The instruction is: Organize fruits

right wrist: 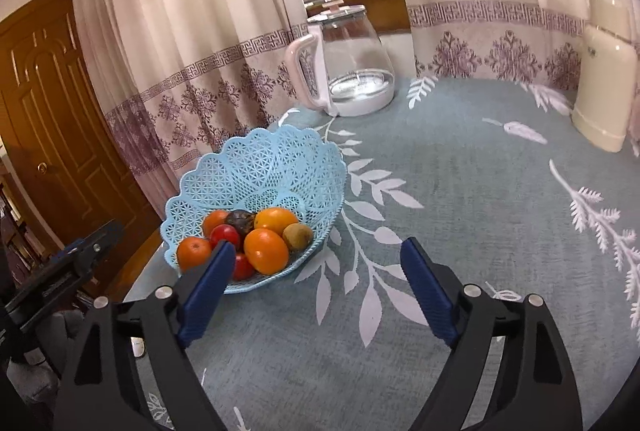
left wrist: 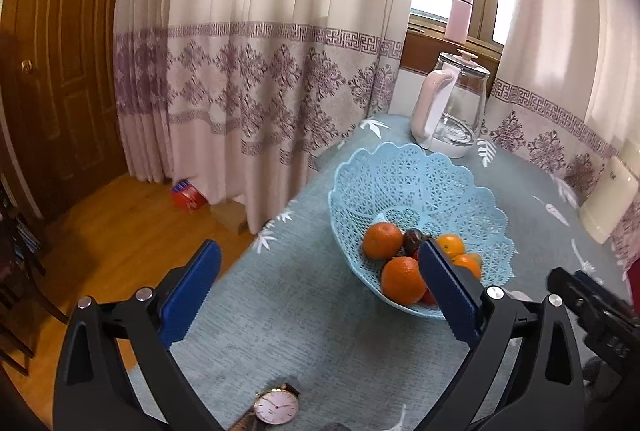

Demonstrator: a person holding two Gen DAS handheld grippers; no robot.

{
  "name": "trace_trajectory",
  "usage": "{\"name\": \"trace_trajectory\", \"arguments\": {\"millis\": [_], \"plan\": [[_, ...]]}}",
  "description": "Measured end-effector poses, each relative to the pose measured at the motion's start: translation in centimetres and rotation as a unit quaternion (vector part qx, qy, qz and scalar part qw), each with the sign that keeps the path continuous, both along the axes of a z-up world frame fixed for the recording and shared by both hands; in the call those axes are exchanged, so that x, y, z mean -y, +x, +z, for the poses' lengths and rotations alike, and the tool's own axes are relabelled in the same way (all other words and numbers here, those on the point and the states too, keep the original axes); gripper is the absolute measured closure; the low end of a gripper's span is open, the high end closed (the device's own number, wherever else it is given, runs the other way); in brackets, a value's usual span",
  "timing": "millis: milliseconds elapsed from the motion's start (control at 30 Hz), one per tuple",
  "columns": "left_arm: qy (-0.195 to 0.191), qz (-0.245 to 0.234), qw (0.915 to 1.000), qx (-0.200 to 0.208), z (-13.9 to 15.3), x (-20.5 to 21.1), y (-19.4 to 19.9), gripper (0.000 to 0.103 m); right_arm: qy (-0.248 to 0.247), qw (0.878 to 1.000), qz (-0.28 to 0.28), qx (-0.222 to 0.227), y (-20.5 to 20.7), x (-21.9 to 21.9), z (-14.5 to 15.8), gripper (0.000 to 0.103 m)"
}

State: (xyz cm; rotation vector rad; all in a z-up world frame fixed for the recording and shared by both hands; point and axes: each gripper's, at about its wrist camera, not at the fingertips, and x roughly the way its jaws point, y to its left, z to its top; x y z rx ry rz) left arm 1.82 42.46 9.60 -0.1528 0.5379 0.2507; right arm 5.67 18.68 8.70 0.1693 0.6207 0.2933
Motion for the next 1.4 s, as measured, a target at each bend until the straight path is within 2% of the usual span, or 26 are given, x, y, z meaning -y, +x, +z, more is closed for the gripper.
{"name": "trace_trajectory", "arguments": {"millis": [267, 633, 1000, 1400], "plan": [[0.045, 0.015, 0.9988, 0.007, 0.7, 0.6, -0.5, 0.003, -0.036, 0.999, 0.015, 0.03, -1.6, -1.0, 0.8, 0.014], [0.072, 0.018, 0.9972, 0.012, 1.3, 0.7, -0.9, 0.003, -0.045, 0.998, 0.012, 0.033, -2.6, -1.1, 0.5, 0.011], [0.077, 0.009, 0.9969, 0.01, 1.5, 1.0, -1.1, 0.003, -0.058, 0.997, 0.022, 0.045, -3.5, -1.6, 0.8, 0.005], [0.094, 0.007, 0.9953, 0.022, 2.2, 1.4, -1.6, 0.003, -0.075, 0.995, 0.032, 0.061, -4.6, -2.5, 1.3, 0.005]]}}
